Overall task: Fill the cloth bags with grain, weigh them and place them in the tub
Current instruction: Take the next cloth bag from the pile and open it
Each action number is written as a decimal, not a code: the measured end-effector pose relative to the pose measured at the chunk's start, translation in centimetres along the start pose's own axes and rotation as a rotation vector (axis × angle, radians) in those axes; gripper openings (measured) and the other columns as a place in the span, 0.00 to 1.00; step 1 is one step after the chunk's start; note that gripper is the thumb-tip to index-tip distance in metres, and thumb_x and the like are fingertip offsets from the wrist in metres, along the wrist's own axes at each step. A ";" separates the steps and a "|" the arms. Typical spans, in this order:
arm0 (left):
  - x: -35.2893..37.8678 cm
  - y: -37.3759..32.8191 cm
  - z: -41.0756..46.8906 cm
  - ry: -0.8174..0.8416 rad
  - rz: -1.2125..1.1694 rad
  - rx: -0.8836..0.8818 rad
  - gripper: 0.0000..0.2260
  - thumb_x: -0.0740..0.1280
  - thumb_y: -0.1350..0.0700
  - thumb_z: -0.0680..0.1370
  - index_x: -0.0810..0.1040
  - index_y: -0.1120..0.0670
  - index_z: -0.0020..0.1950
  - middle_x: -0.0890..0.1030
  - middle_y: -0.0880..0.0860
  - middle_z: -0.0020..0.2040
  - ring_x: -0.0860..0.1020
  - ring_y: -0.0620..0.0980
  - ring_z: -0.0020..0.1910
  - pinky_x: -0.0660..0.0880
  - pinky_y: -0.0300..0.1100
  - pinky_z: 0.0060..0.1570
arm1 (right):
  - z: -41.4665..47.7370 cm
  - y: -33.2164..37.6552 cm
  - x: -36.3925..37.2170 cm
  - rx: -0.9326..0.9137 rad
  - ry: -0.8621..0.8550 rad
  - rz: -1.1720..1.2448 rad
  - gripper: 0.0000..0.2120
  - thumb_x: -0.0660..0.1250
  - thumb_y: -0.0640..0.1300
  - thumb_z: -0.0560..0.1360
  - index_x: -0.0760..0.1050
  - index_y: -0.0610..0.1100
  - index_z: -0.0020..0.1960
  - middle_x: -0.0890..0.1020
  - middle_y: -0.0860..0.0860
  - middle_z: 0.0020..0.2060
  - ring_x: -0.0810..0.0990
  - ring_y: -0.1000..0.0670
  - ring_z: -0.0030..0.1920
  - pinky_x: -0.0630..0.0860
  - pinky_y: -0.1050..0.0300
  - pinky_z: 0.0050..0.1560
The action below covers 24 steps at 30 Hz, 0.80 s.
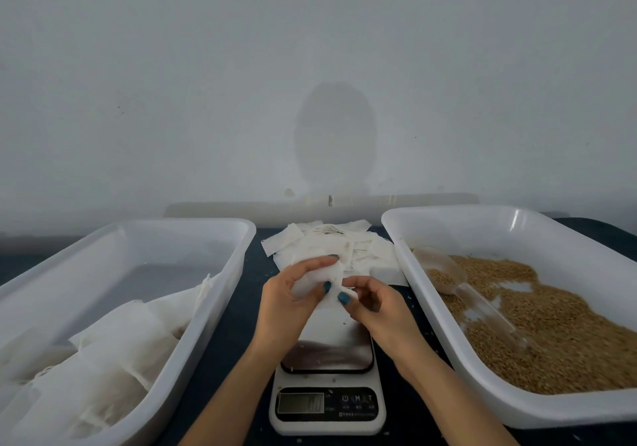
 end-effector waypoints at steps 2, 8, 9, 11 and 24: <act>0.0 -0.1 -0.1 0.002 0.004 0.005 0.16 0.71 0.68 0.75 0.84 0.48 0.56 0.84 0.42 0.55 0.80 0.41 0.59 0.76 0.36 0.59 | -0.1 0.4 -0.4 -0.024 -0.055 -0.016 0.10 0.74 0.52 0.71 0.79 0.54 0.51 0.83 0.60 0.42 0.79 0.62 0.44 0.74 0.71 0.45; -0.2 -0.9 -0.1 -0.023 0.006 0.040 0.15 0.72 0.66 0.75 0.83 0.49 0.57 0.84 0.42 0.56 0.80 0.42 0.59 0.77 0.39 0.59 | -0.3 1.6 -0.7 -0.113 -0.083 -0.091 0.16 0.70 0.60 0.69 0.79 0.51 0.50 0.84 0.57 0.45 0.81 0.57 0.47 0.75 0.67 0.48; -0.2 -0.8 -0.1 -0.026 0.008 0.033 0.15 0.72 0.66 0.75 0.83 0.49 0.57 0.84 0.42 0.56 0.80 0.42 0.60 0.77 0.39 0.59 | -0.3 1.5 -0.7 -0.109 -0.080 -0.086 0.15 0.71 0.59 0.69 0.79 0.50 0.49 0.84 0.56 0.44 0.81 0.57 0.47 0.76 0.66 0.48; -0.3 -0.6 -0.1 -0.038 0.014 0.020 0.15 0.73 0.66 0.75 0.83 0.49 0.57 0.84 0.42 0.56 0.80 0.41 0.60 0.77 0.39 0.60 | -0.2 1.4 -0.8 -0.102 -0.097 -0.069 0.11 0.73 0.55 0.71 0.78 0.50 0.46 0.83 0.58 0.41 0.80 0.58 0.44 0.76 0.66 0.47; 0.1 0.6 -0.1 -0.007 0.118 -0.037 0.15 0.70 0.62 0.78 0.81 0.44 0.59 0.81 0.34 0.55 0.78 0.33 0.54 0.73 0.27 0.50 | -1.2 3.1 -2.5 -0.250 -0.278 -0.283 0.08 0.71 0.55 0.74 0.82 0.50 0.44 0.83 0.57 0.39 0.80 0.51 0.45 0.78 0.47 0.48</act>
Point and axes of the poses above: each hand's wrist, its own z-axis towards the middle knuckle, its own x-axis out of the palm, y = z × x, the point moved 10 cm from there along z, towards the middle knuckle
